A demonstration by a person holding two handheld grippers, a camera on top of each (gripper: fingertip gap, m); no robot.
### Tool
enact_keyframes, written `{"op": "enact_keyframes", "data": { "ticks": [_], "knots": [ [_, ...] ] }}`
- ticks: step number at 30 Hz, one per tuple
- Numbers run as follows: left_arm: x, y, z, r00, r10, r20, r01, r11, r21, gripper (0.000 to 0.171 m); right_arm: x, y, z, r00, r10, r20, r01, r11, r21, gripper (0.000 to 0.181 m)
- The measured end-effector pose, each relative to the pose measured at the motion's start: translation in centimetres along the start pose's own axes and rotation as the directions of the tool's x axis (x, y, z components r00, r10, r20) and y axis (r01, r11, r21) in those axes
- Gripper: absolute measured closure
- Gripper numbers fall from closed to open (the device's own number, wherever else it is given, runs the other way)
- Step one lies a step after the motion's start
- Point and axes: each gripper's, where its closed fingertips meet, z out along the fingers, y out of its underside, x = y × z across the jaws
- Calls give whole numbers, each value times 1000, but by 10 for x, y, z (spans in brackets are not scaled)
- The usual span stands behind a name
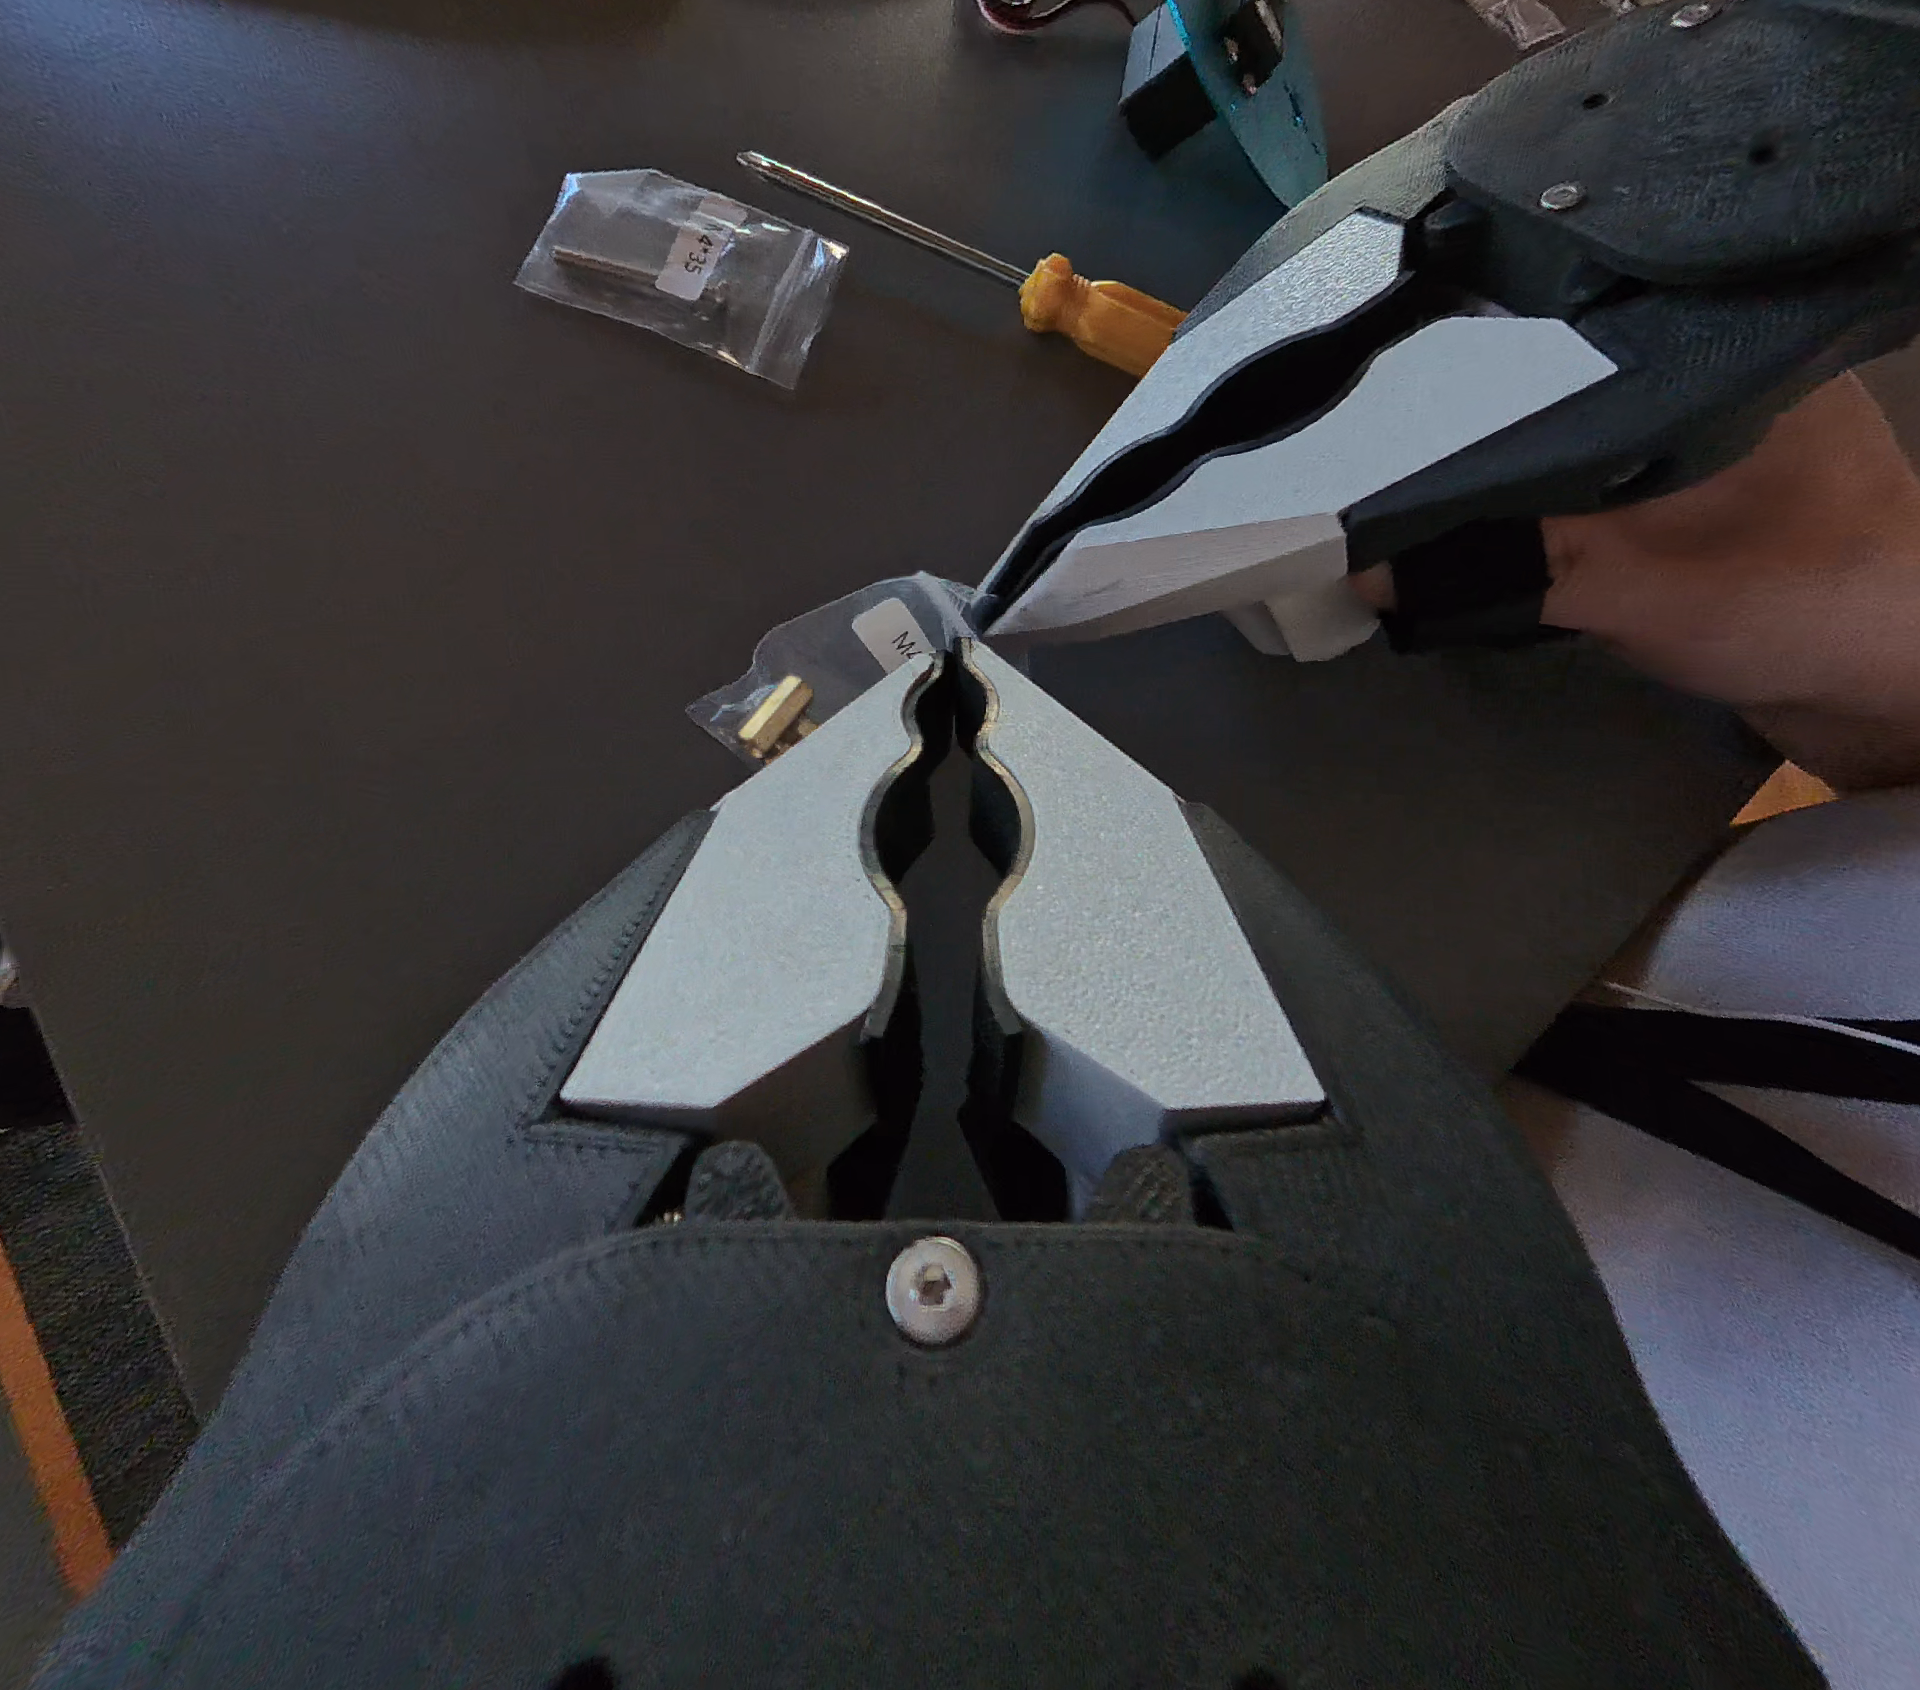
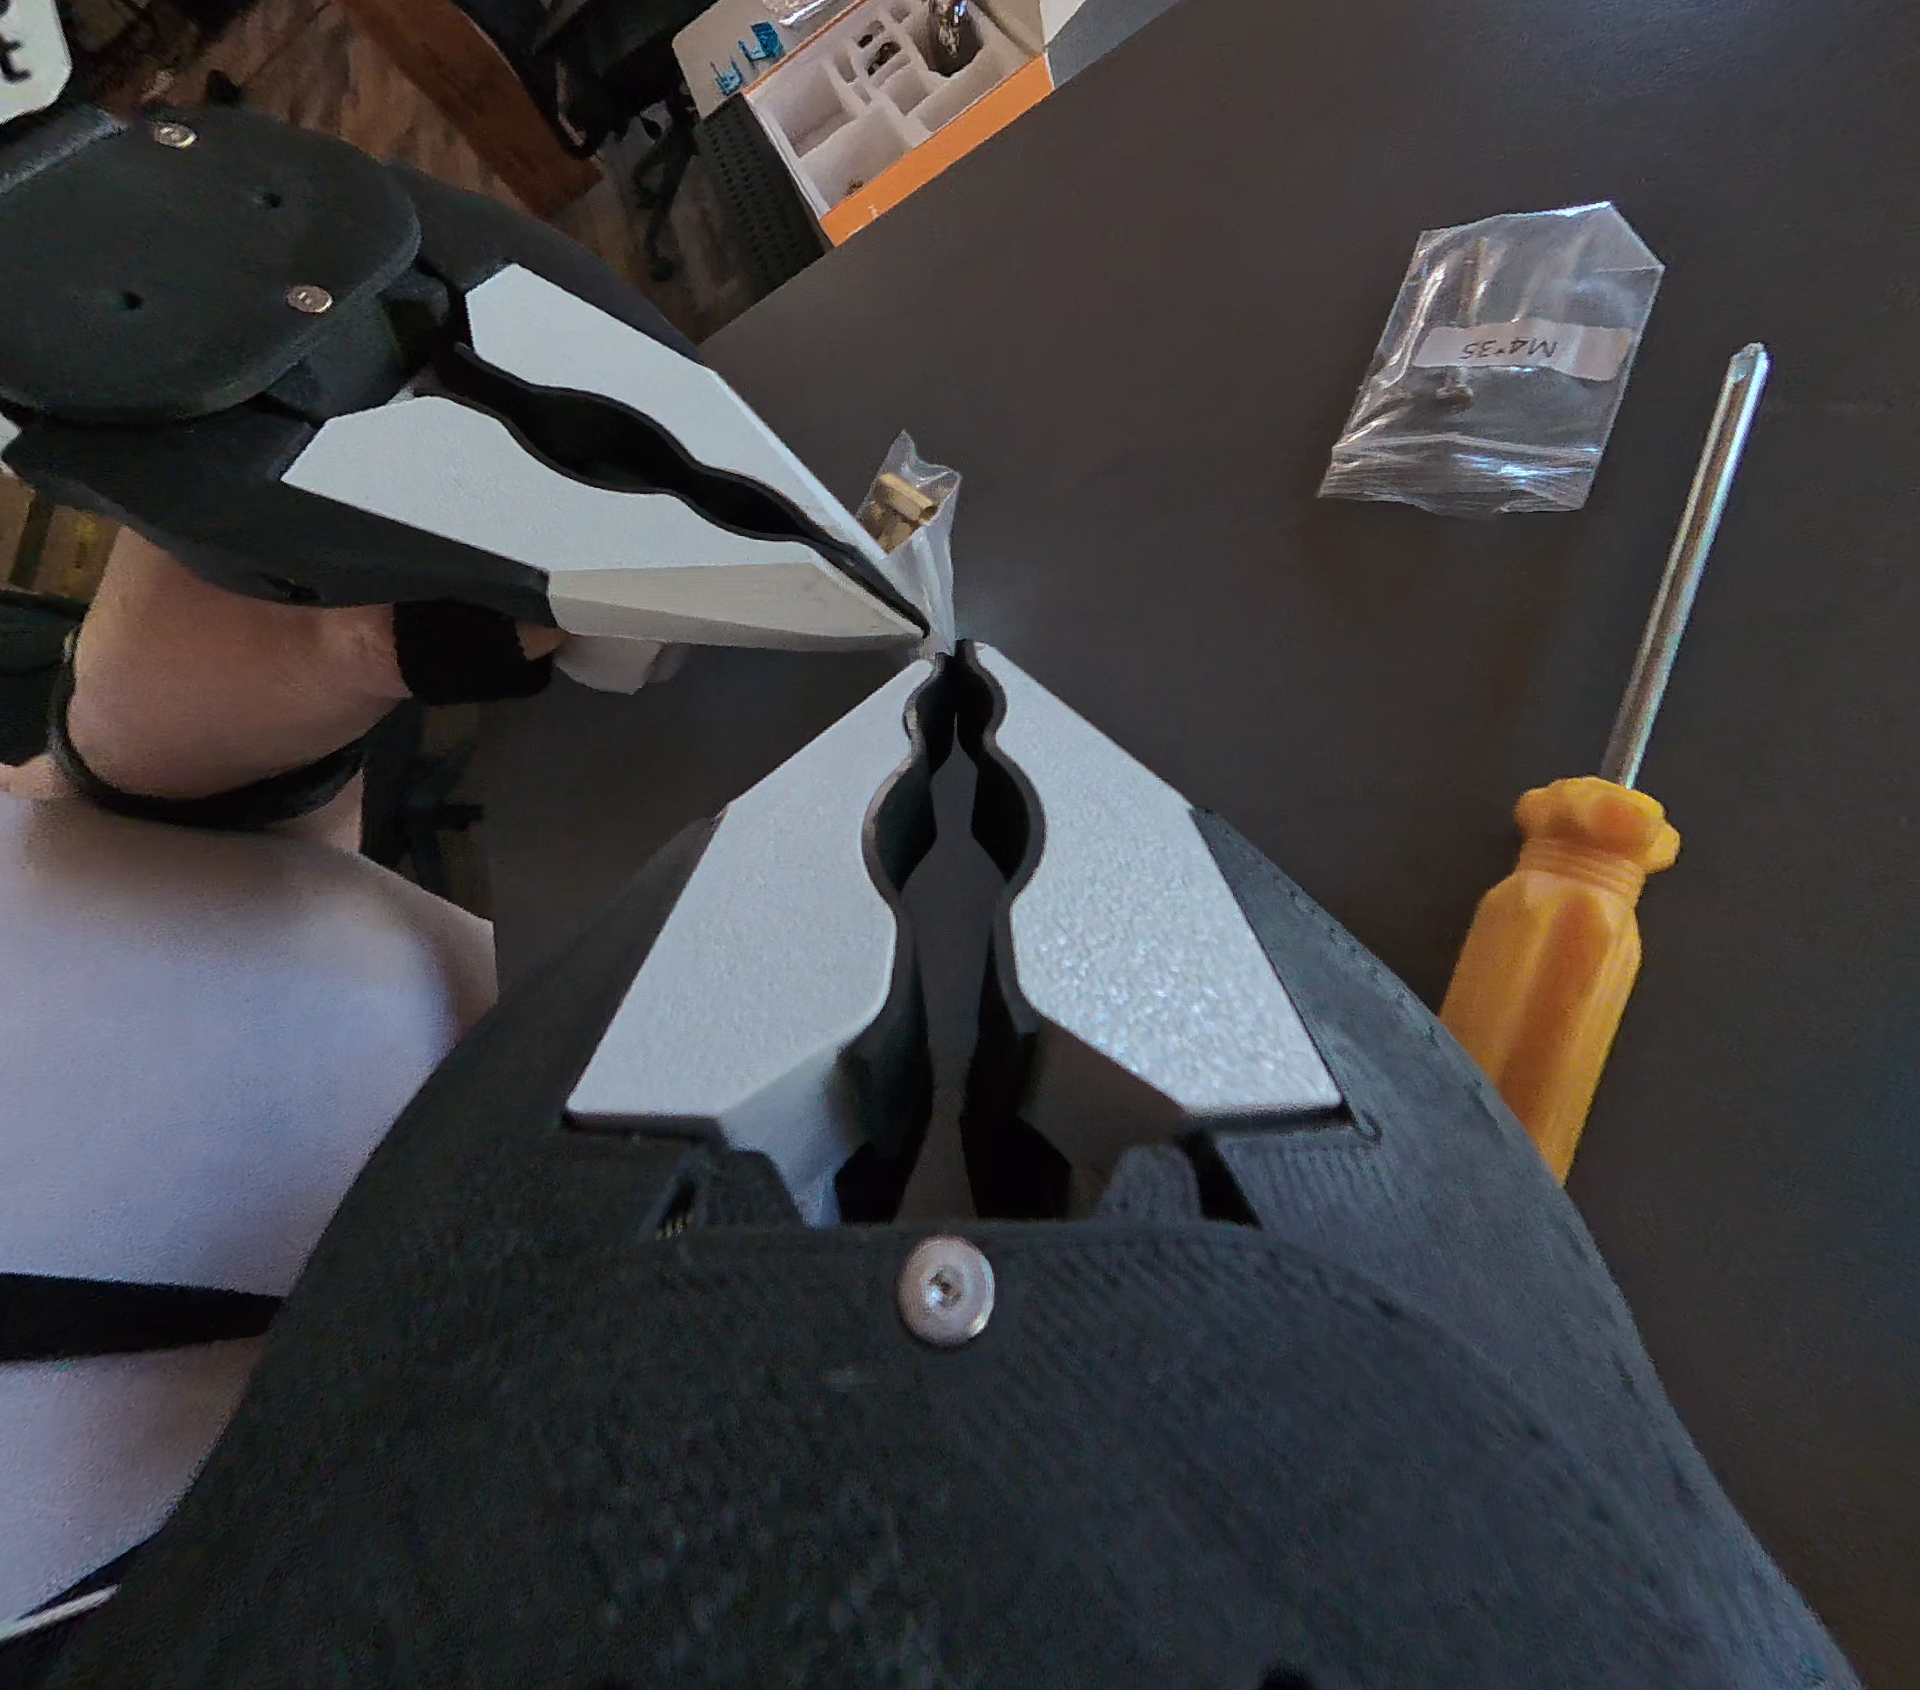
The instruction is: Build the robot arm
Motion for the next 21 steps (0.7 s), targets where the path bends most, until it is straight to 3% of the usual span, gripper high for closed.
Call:
{"op": "enact_keyframes", "data": {
  "ticks": [9, 14, 17, 21],
  "knots": [
    [-2, 3, 0, 998, 7, 63, -6, 1000, -20, 171, 2, 0, 2, 987, -121, -110, 120, 993, -13, 181],
    [3, 0, -4, 998, 33, 46, -32, 999, -24, 171, -3, -3, 1, 994, -94, -57, 95, 995, 16, 181],
    [7, -5, -9, 996, 80, 39, -80, 997, -3, 171, -10, -11, -3, 987, -157, -29, 158, 985, 66, 181],
    [11, 1, -9, 989, 141, 39, -140, 990, -36, 171, -12, -5, 0, 971, -237, -42, 238, 971, 24, 181]
  ]
}}
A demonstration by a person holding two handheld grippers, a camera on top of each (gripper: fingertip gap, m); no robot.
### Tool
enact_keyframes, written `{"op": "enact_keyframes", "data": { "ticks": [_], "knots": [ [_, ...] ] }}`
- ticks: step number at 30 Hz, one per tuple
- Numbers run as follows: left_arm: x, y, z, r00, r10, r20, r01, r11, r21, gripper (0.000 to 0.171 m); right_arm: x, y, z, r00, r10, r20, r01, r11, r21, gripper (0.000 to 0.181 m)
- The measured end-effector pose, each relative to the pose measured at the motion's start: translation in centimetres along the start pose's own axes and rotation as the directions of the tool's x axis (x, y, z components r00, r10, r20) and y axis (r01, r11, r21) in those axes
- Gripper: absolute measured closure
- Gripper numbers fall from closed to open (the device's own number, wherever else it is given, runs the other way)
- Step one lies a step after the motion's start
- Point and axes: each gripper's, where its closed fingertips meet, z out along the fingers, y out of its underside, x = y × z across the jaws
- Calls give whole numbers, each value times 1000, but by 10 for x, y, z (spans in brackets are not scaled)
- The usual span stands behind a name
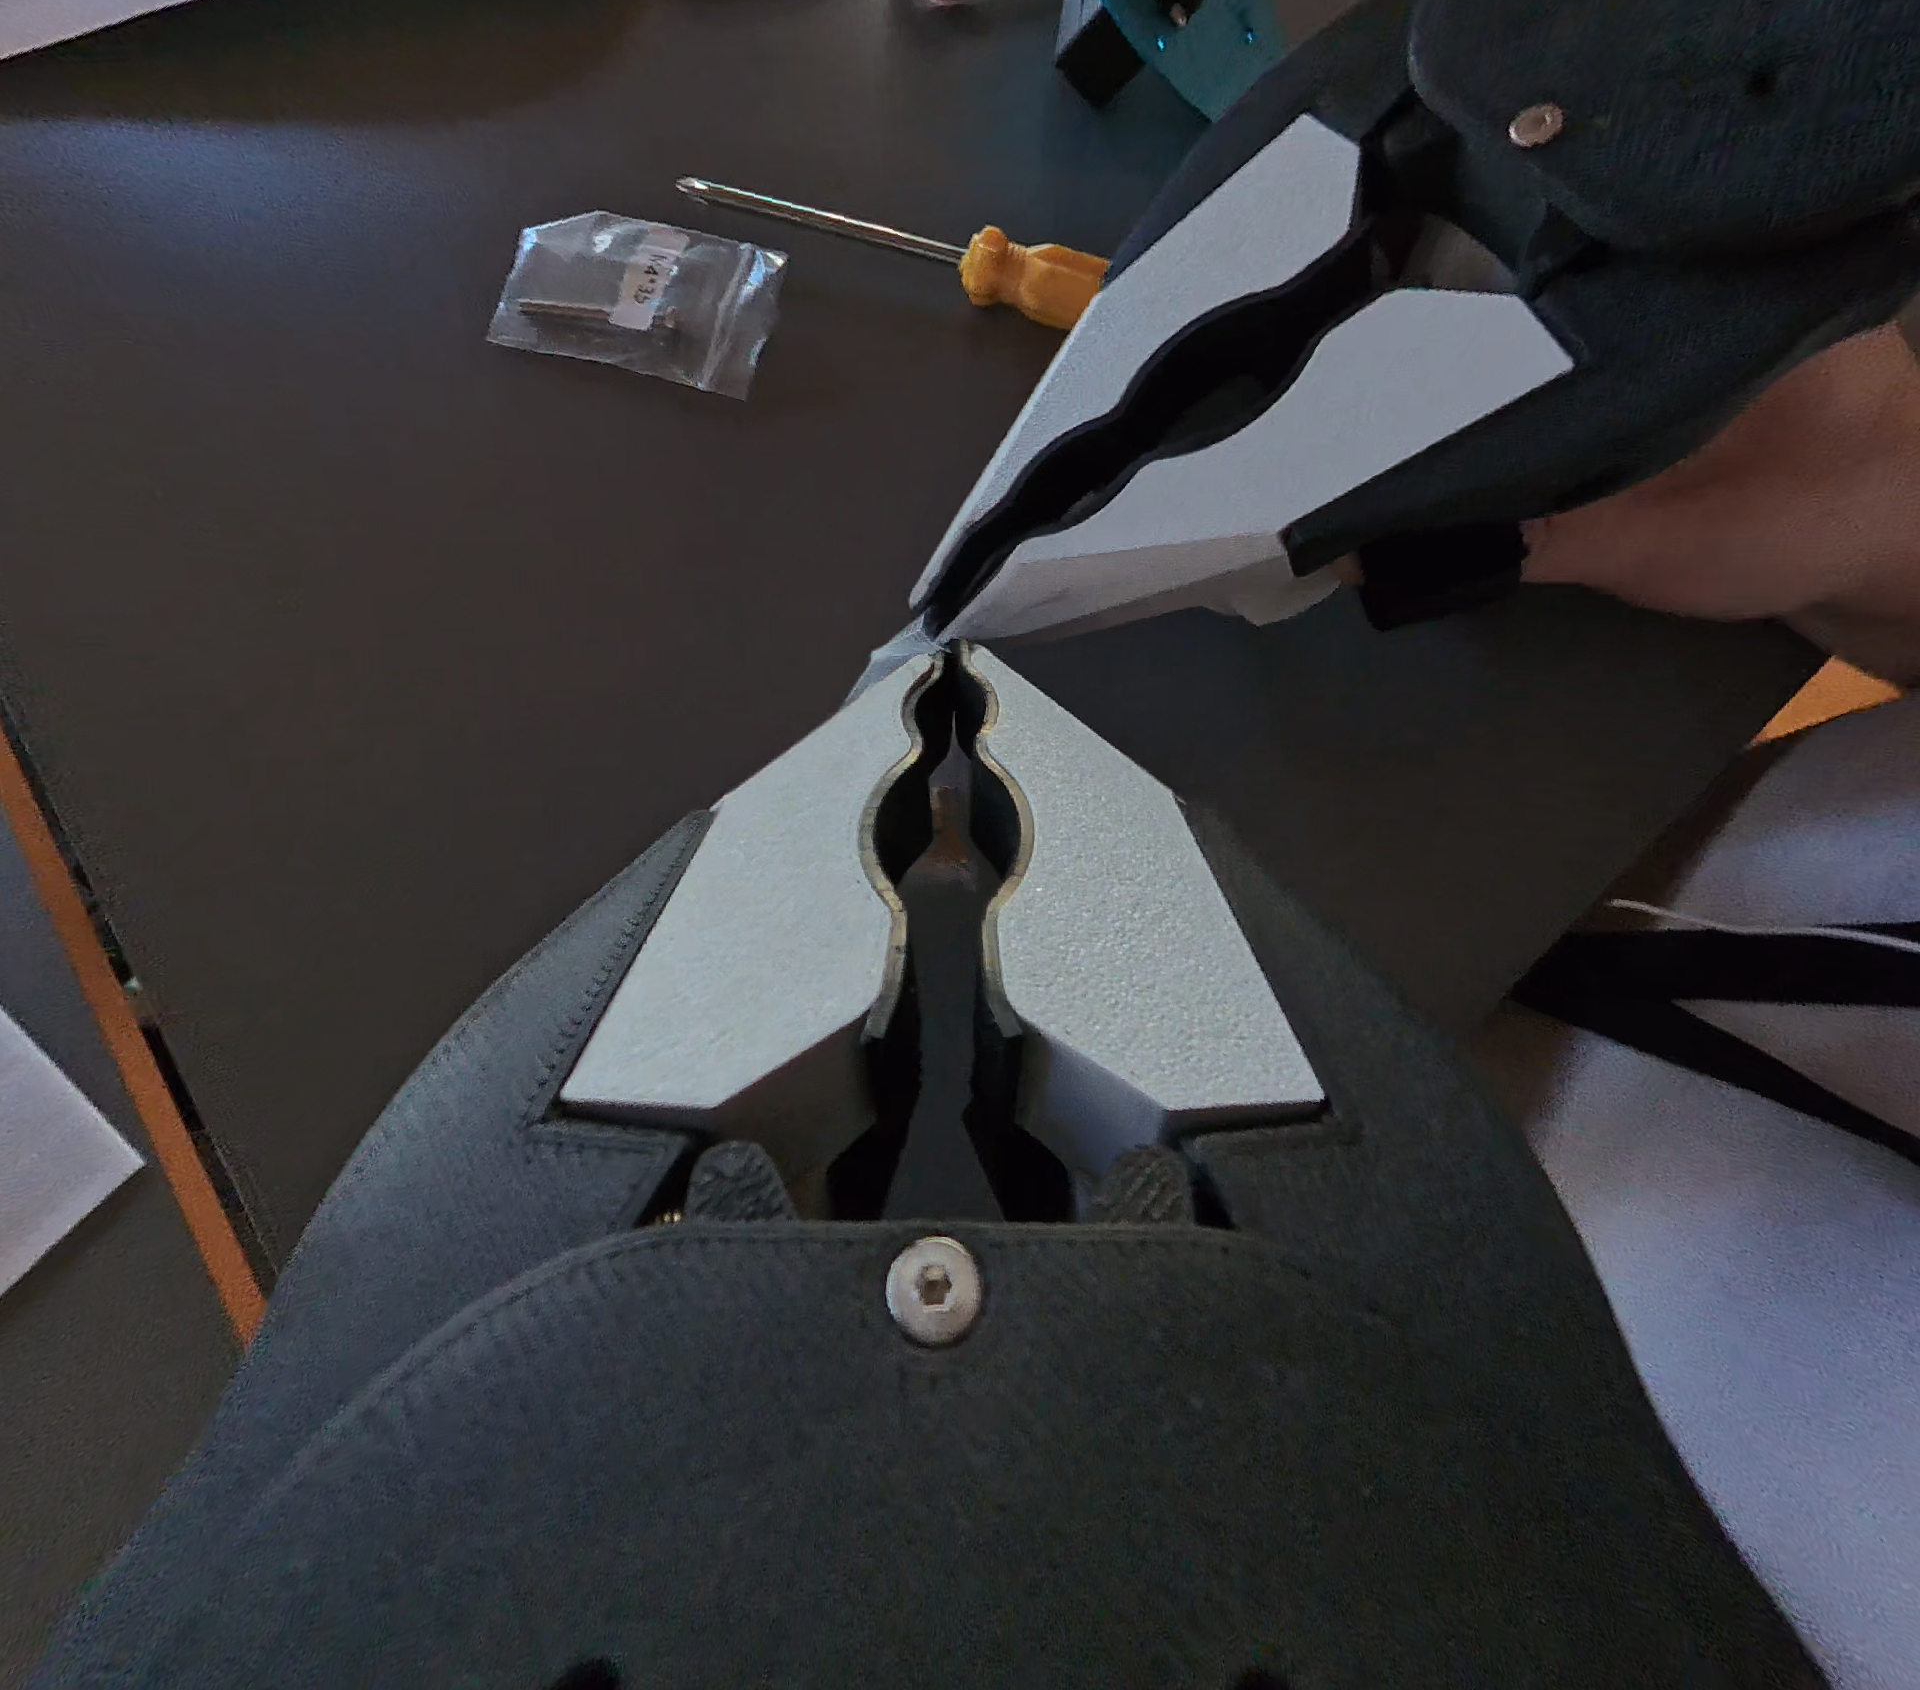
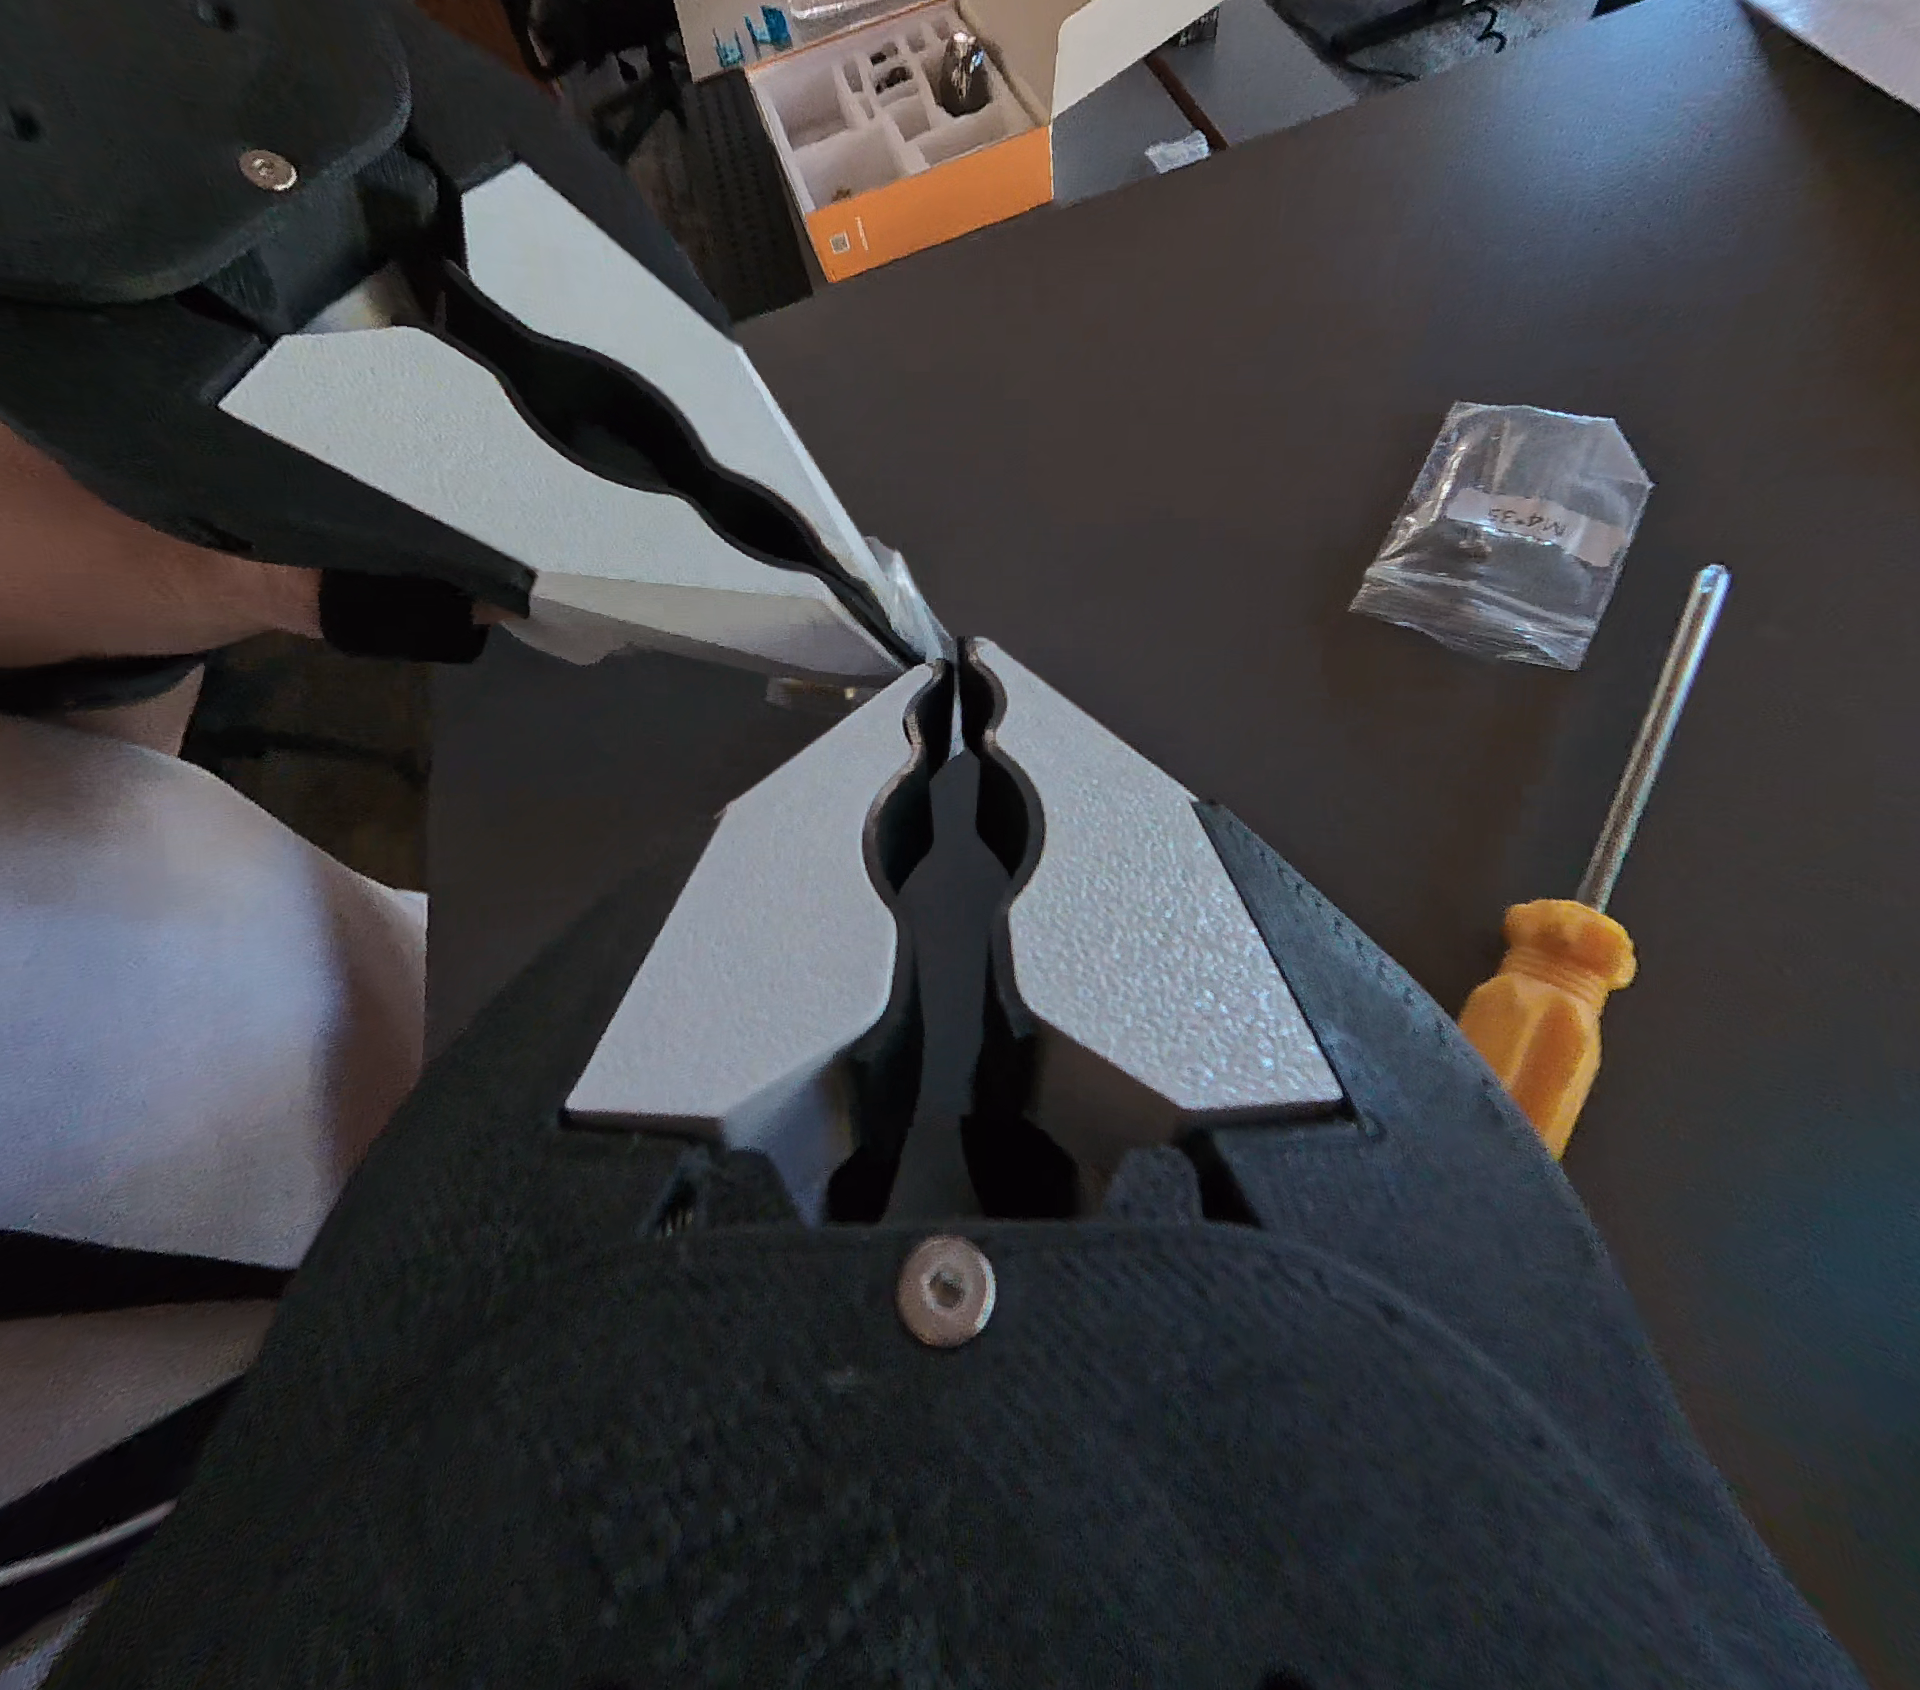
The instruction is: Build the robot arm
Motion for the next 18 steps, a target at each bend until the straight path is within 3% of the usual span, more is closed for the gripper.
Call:
{"op": "enact_keyframes", "data": {
  "ticks": [4, 8, 18],
  "knots": [
    [5, 7, -3, 997, 66, -32, -67, 998, -13, 171, -8, 5, 0, 998, -3, 62, 5, 1000, -28, 181],
    [9, 11, -5, 996, 33, -82, -34, 999, -4, 171, -12, 6, 0, 996, 37, 83, -34, 999, -31, 181],
    [10, 14, -1, 999, 15, -45, -15, 1000, 6, 171, -6, 6, 0, 999, 13, -46, -13, 1000, -16, 181]
  ]
}}
